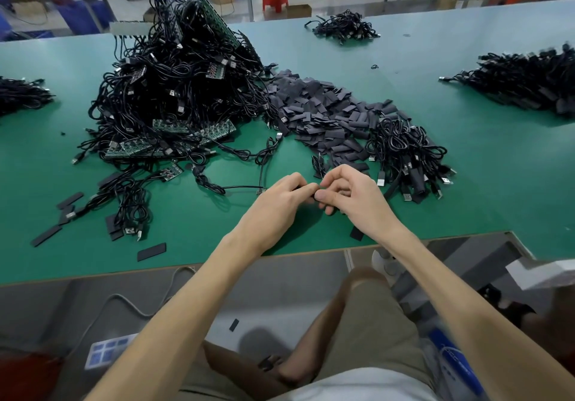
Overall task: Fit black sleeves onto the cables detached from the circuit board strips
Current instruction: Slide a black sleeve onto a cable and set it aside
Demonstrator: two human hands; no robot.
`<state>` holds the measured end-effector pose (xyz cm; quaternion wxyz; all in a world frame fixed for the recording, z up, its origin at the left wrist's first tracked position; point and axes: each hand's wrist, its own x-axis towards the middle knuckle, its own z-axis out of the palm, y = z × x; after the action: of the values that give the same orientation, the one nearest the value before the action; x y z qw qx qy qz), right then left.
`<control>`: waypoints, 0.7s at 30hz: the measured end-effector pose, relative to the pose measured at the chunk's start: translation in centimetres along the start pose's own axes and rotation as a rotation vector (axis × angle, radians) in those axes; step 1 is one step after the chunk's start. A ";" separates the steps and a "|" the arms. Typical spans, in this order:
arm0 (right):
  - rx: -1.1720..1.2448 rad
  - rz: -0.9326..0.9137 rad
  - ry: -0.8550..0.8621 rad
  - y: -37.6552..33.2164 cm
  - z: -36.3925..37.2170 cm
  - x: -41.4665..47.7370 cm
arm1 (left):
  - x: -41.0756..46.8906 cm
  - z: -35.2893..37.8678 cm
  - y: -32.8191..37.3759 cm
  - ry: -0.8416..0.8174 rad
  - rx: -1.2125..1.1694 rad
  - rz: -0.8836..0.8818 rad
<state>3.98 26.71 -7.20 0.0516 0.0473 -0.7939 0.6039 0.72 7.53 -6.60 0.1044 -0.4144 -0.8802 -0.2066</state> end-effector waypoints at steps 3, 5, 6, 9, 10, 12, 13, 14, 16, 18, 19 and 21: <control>0.001 -0.004 0.008 -0.1 0.1 0.0 | -0.1 0.1 -0.1 0.057 -0.012 -0.065; -0.050 -0.032 0.023 0.0 0.1 0.0 | -0.2 0.1 -0.1 0.095 -0.010 -0.089; -0.066 -0.046 0.030 0.0 0.1 -0.1 | -0.3 0.1 -0.1 0.109 -0.012 -0.092; -0.094 -0.080 0.042 0.0 0.1 -0.2 | -0.5 0.0 0.1 0.140 -0.030 -0.091; -0.111 -0.093 0.048 0.0 0.1 -0.1 | -0.5 -0.1 0.1 0.149 -0.032 -0.090; -0.141 -0.114 0.066 0.0 0.3 0.0 | -0.4 -0.1 0.2 0.158 -0.040 -0.093; -0.147 -0.114 0.073 0.0 0.4 0.0 | -0.4 -0.1 0.2 0.157 -0.048 -0.095; -0.151 -0.111 0.078 0.0 0.4 0.0 | -0.4 -0.2 0.3 0.155 -0.055 -0.097; -0.159 -0.098 0.082 0.0 0.4 0.0 | -0.5 -0.2 0.4 0.152 -0.053 -0.097; -0.164 -0.081 0.078 0.1 0.3 0.0 | -0.6 -0.3 0.4 0.141 -0.034 -0.108; -0.168 -0.071 0.075 0.1 0.3 0.0 | -0.6 -0.3 0.4 0.133 -0.024 -0.111; -0.172 -0.051 0.069 0.1 0.2 0.0 | -0.5 -0.3 0.4 0.113 -0.004 -0.101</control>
<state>3.92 26.56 -7.39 0.0984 0.0420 -0.8391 0.5333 1.38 7.27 -6.43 0.1428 -0.3574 -0.8921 -0.2365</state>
